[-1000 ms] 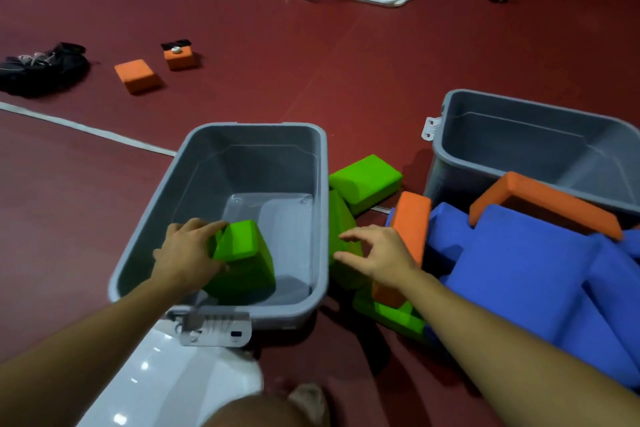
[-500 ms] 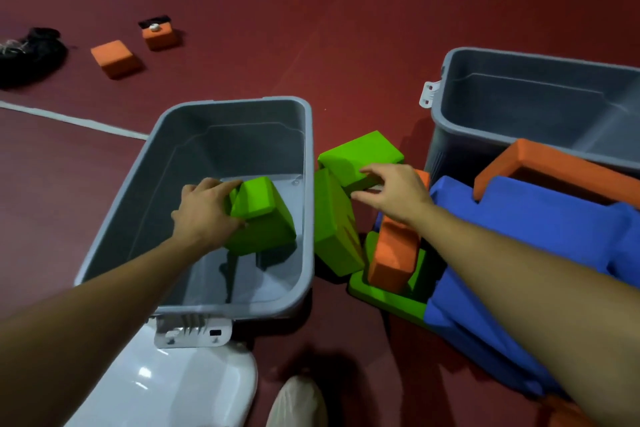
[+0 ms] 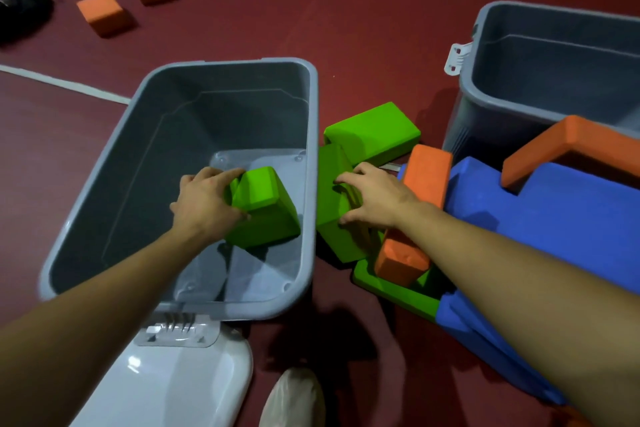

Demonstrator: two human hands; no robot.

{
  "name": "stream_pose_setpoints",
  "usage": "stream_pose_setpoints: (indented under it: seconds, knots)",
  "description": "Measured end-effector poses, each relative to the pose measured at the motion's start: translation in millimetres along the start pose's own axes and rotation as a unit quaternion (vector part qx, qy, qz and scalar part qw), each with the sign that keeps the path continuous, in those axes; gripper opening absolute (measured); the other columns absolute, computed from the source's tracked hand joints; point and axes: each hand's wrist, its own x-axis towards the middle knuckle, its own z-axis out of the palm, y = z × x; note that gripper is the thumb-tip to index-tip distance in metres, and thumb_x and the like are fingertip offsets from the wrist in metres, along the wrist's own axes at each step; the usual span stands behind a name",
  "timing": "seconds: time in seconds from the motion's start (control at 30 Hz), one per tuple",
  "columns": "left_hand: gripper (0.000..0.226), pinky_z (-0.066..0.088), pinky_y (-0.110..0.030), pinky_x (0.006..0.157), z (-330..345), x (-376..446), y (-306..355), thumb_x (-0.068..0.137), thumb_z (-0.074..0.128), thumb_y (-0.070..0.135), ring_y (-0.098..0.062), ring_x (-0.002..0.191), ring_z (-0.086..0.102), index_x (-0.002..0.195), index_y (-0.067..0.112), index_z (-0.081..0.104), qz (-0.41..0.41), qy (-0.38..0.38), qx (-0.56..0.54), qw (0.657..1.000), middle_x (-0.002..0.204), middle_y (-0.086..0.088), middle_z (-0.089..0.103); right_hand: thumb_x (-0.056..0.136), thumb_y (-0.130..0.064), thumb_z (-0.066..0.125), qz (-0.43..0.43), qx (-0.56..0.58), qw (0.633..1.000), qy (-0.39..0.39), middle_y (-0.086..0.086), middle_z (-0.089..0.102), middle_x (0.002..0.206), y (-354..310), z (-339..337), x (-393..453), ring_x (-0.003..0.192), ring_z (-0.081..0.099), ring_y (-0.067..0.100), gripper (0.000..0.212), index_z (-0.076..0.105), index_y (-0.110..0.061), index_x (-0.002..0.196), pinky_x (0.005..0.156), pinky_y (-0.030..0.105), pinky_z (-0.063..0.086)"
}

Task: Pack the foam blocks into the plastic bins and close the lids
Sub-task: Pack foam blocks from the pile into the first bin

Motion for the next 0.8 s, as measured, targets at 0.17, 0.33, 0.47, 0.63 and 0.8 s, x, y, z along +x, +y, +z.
stream_pose_setpoints:
  seconds: [0.17,0.33,0.47,0.63,0.8]
  knots:
    - [0.082,0.041,-0.062,0.096,3.4,-12.3,-4.0,0.065,0.086,0.033,-0.033,0.127,0.033,0.138,0.042,0.049,-0.01,0.003,-0.018,1.0,0.139,0.001,0.047,0.075,-0.037,0.08,0.003,0.051,0.995,0.085,0.001,0.051,0.119,5.9,-4.1,-8.1,0.108,0.057,0.028,0.06,0.054,-0.034,0.129,0.092,0.04,0.049]
    - [0.085,0.04,-0.066,0.095,4.2,-17.0,-8.2,0.062,0.087,0.033,-0.033,0.127,0.035,0.137,0.04,0.048,-0.004,0.014,-0.038,0.999,0.137,0.002,0.05,0.084,-0.018,0.069,0.0,0.089,0.973,0.212,0.001,0.053,0.112,-1.9,1.4,-6.4,0.088,0.061,0.028,0.028,0.062,-0.026,0.11,0.077,0.041,0.052]
    - [0.078,0.039,-0.065,0.096,-3.0,-19.0,-20.7,0.065,0.086,0.029,-0.03,0.129,0.033,0.134,0.04,0.051,-0.007,0.016,-0.021,1.0,0.138,0.004,0.049,0.089,-0.016,0.062,0.028,0.059,0.95,0.304,0.007,0.056,0.114,-12.7,-5.7,-0.1,0.089,0.062,0.035,0.016,0.065,-0.019,0.104,0.071,0.04,0.052]
    - [0.078,0.038,-0.062,0.093,-0.5,-25.1,-40.8,0.067,0.085,0.029,-0.028,0.131,0.032,0.137,0.04,0.05,-0.003,0.016,-0.004,1.0,0.14,0.005,0.048,0.084,-0.046,0.059,0.038,0.001,0.946,0.322,0.009,0.059,0.13,-23.7,3.6,0.4,0.097,0.062,0.038,0.035,0.07,-0.022,0.109,0.081,0.04,0.053]
    - [0.082,0.039,-0.058,0.093,4.2,-23.5,-45.6,0.066,0.085,0.032,-0.027,0.132,0.033,0.139,0.041,0.048,0.004,0.021,-0.006,1.0,0.141,0.007,0.049,0.075,-0.058,0.068,0.087,-0.095,0.974,0.187,0.003,0.032,0.156,-27.9,12.1,-9.0,0.119,0.049,0.035,0.089,0.022,-0.046,0.15,0.093,0.042,0.047]
